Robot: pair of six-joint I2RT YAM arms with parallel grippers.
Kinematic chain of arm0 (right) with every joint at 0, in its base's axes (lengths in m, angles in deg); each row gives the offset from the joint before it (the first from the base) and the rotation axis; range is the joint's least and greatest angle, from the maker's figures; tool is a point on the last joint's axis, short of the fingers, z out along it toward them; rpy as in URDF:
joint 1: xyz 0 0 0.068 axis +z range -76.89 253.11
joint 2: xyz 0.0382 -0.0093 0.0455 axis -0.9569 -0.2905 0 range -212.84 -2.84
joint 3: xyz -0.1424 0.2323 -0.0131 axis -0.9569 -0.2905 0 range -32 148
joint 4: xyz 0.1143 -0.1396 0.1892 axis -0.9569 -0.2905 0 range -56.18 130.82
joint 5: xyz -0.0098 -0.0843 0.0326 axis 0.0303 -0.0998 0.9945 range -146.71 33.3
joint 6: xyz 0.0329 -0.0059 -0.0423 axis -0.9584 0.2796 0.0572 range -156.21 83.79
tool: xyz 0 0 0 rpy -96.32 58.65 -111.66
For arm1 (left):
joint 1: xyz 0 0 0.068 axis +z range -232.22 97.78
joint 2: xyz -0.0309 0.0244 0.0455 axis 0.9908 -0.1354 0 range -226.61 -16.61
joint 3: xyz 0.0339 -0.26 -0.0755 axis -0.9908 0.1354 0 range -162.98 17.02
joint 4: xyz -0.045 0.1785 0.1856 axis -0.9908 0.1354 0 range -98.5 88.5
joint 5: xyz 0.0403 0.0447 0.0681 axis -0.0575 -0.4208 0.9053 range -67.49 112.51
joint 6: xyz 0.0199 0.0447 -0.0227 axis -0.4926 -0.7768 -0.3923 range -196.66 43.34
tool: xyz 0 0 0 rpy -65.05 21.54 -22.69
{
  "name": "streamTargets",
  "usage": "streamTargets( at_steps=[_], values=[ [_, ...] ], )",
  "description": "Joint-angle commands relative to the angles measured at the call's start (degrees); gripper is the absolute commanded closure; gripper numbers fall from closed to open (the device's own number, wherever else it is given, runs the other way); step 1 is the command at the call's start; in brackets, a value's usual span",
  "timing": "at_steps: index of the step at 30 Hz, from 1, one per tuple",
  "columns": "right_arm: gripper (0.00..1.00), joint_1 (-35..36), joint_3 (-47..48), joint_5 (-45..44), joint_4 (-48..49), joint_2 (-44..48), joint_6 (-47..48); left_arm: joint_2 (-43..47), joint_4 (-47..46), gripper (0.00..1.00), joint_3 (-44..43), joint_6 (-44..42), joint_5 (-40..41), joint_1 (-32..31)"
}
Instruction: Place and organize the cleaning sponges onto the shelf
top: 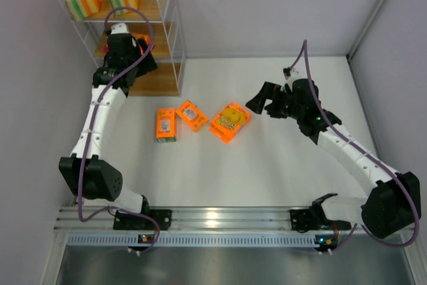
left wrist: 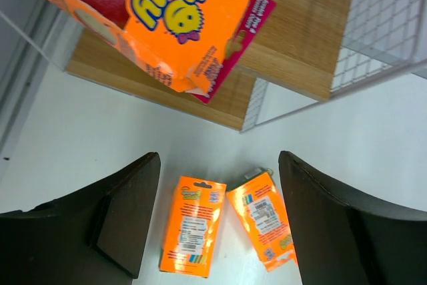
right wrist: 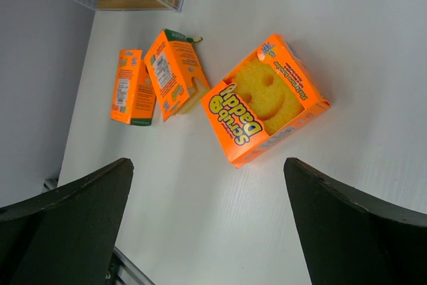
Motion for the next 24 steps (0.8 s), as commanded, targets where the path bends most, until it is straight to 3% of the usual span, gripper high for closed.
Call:
streamTargets(
  at_steps=[1, 6, 10, 24],
  values=[
    [0.01, -0.8, 1.7, 0.5, -0.1, 1.9, 1.4, 1.7, -1.6, 0.22, 0.2, -3.7, 6.4, 0.9],
    [0.01, -0.9, 2.2, 0.9, 0.0, 1.6, 1.2, 1.0, -4.3, 0.26, 2.0, -2.6, 8.6, 0.9],
    [0.0, -0.8, 3.0, 1.2, -0.2, 1.1, 1.1, 2.4, -11.8, 0.28, 6.6, -1.3, 8.5, 0.9],
    [0.01, -0.8, 3.7, 1.3, -0.3, -0.5, 1.2, 0.0, -21.6, 0.34, 8.3, -2.9, 10.8, 1.0]
  ],
)
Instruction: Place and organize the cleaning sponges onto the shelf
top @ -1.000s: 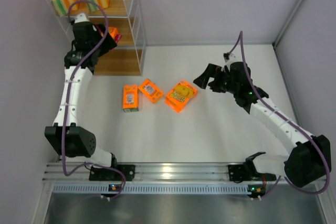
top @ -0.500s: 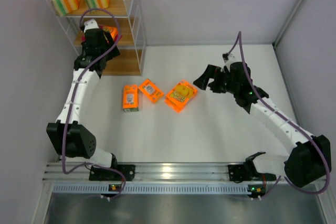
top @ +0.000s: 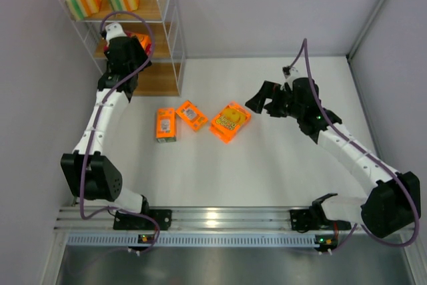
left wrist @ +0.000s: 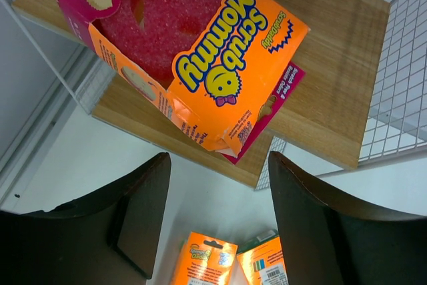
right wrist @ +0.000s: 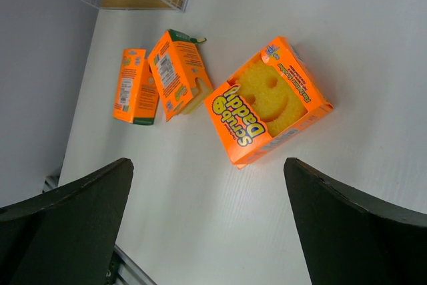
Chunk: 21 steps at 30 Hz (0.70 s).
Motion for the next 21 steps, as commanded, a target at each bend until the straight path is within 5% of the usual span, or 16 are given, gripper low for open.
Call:
streamTargets(
  at_steps=[1, 21],
  values=[
    [0.01, -0.8, 3.0, 0.7, 0.3, -0.6, 0.5, -0.8, -5.6, 0.34, 0.4, -1.5, 2.1, 0.2],
    [0.01, -0.8, 2.9, 0.5, 0.7, -0.6, -0.3, -1.7, -9.0, 0.33, 1.8, -5.3, 7.0, 2.3]
  ],
)
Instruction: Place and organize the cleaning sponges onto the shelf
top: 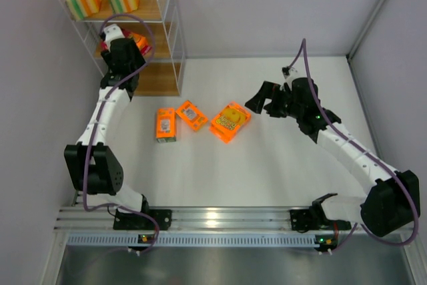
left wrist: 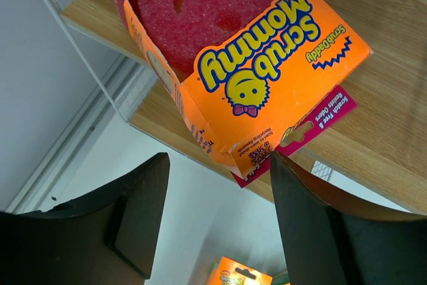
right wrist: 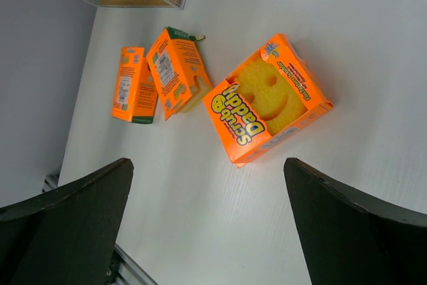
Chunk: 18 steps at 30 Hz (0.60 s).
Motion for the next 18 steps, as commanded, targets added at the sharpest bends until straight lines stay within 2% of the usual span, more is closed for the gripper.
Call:
streamTargets(
  at_steps=[1, 6, 14, 18],
  values=[
    [0.01, -0.8, 2.9, 0.3, 0.6, -0.1, -0.2, 1.5, -4.9, 0.33, 0.3, -3.1, 0.0, 1.8],
    [0.01, -0.7, 2.6, 0.3, 0.6, 0.0, -0.4, 1.4, -7.4, 0.35, 0.5, -6.7, -1.4, 2.9],
    [0.01, -0.8, 2.5, 0.3, 0.8, -0.2, -0.9, 1.0, -7.6, 0.41, 1.3, -3.7, 0.0, 7.0],
    [0.0, -0.8, 2.7, 0.1, 0.8, -0.4, -0.8, 1.3, -7.6, 0.4, 1.9, -3.3, 0.4, 8.5]
  ],
)
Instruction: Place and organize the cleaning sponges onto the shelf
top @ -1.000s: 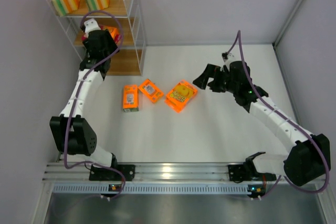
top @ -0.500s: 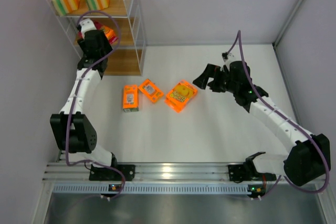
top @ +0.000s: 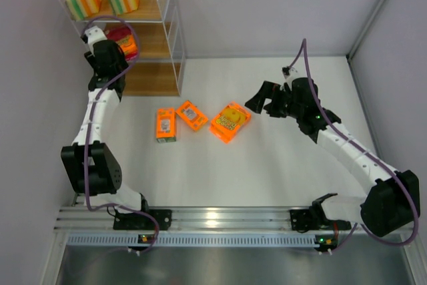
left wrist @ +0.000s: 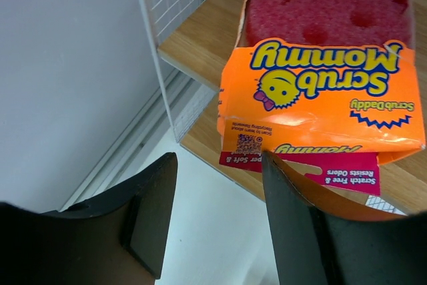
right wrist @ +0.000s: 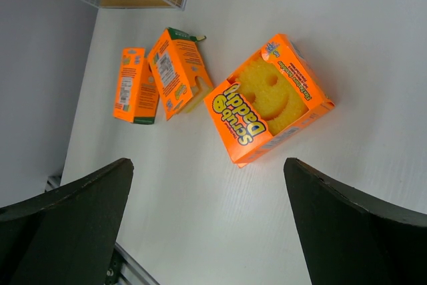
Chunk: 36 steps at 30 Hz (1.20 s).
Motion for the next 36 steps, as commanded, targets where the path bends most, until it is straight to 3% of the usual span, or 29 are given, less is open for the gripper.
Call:
streamTargets(
  at_steps=[1, 20, 31, 36],
  values=[
    [0.0, -0.7, 2.9, 0.0, 0.8, -0.6, -0.2, 1.1, -3.5, 0.4, 0.5, 0.6, 0.8, 1.0],
    [0.01, -0.4, 3.5, 0.0, 1.6, -2.6, -1.4, -3.8, -3.8, 0.38, -2.7, 5.2, 0.3, 7.0],
    [0.0, -0.1, 4.5, 0.4, 1.8, -4.0, -1.5, 0.7, -7.8, 0.37, -0.7, 8.3, -9.1, 8.2],
    [0.01, 0.1, 3.7, 0.0, 1.9, -3.1, -1.7, 7.8, -6.7, 0.34, 3.2, 7.9, -11.7, 8.1]
  ],
)
